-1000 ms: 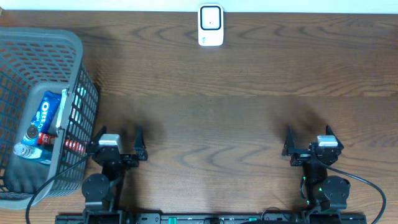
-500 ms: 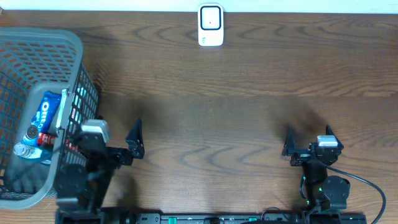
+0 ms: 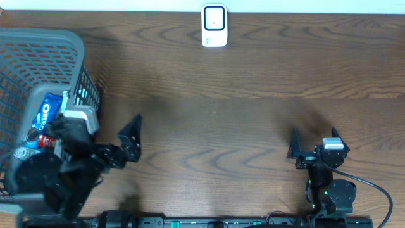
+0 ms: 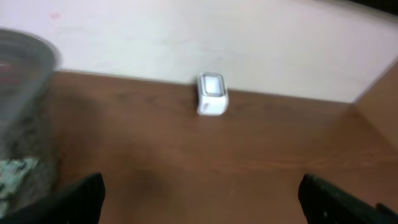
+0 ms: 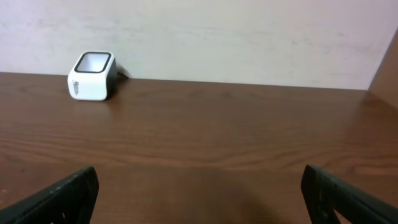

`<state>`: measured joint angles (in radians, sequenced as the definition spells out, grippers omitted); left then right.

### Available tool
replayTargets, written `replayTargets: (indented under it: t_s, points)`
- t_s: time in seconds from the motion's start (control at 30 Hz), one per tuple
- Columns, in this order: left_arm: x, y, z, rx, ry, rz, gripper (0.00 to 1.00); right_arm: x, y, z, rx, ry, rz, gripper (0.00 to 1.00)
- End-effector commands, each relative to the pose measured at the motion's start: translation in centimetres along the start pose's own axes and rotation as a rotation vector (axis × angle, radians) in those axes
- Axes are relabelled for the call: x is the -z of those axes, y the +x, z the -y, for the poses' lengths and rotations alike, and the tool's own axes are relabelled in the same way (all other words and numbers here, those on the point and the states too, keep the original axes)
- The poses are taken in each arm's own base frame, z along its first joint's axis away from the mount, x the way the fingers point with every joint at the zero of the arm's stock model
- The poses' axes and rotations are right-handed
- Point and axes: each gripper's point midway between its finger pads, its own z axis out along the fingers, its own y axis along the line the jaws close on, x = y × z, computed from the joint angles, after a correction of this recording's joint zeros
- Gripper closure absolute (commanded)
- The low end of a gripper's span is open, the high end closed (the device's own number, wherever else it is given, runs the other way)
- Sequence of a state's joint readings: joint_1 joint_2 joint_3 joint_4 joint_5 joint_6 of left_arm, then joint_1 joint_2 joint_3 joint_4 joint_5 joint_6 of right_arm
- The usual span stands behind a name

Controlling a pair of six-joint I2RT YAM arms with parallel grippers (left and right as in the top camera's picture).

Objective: Scan the item barcode
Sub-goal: 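Reach the left gripper into the basket and grasp the teal spray bottle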

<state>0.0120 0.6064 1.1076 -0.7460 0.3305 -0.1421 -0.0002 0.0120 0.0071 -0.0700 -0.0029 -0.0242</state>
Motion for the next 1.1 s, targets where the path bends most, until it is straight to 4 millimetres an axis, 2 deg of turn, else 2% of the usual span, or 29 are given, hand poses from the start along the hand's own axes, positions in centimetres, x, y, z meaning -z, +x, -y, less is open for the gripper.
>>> replayTargets:
  t_s: [0.0,0.2,0.3,0.47,0.57,0.77,0.9,1.07]
  points:
    - [0.8,-4.0,-3.0,0.038,-0.226,0.010,0.01,0.0,0.1,-0.1,0.008,0.000,-0.003,0.01]
    - [2.1,-8.6,-8.8,0.214,-0.668,-0.065,0.01,0.0,0.1,-0.1,0.008,0.000,-0.003,0.01]
    - [2.3,-8.7,-11.0,0.299,-0.788,-0.114,0.01,0.0,0.1,-0.1,0.008,0.000,-0.003,0.01]
    - [3.9,-5.8,-16.0,0.511,-1.006,-0.187,0.01,0.0,0.1,-0.1,0.008,0.000,-0.003,0.01]
    - [4.9,-4.3,-18.3,0.610,-1.056,-0.201,0.00,0.0,0.1,-0.1,0.008,0.000,-0.003,0.01]
    - [6.3,-1.8,-21.3,0.780,-1.043,-0.229,0.01,0.0,0.1,-0.1,0.008,0.000,-0.003,0.01]
    - [6.7,1.8,-22.9,0.885,-1.068,-0.299,0.01,0.0,0.1,-0.1,0.008,0.000,-0.003,0.01]
    - [5.6,6.3,-24.8,0.921,-1.087,-0.394,0.01,0.0,0.1,-0.1,0.008,0.000,-0.003,0.01]
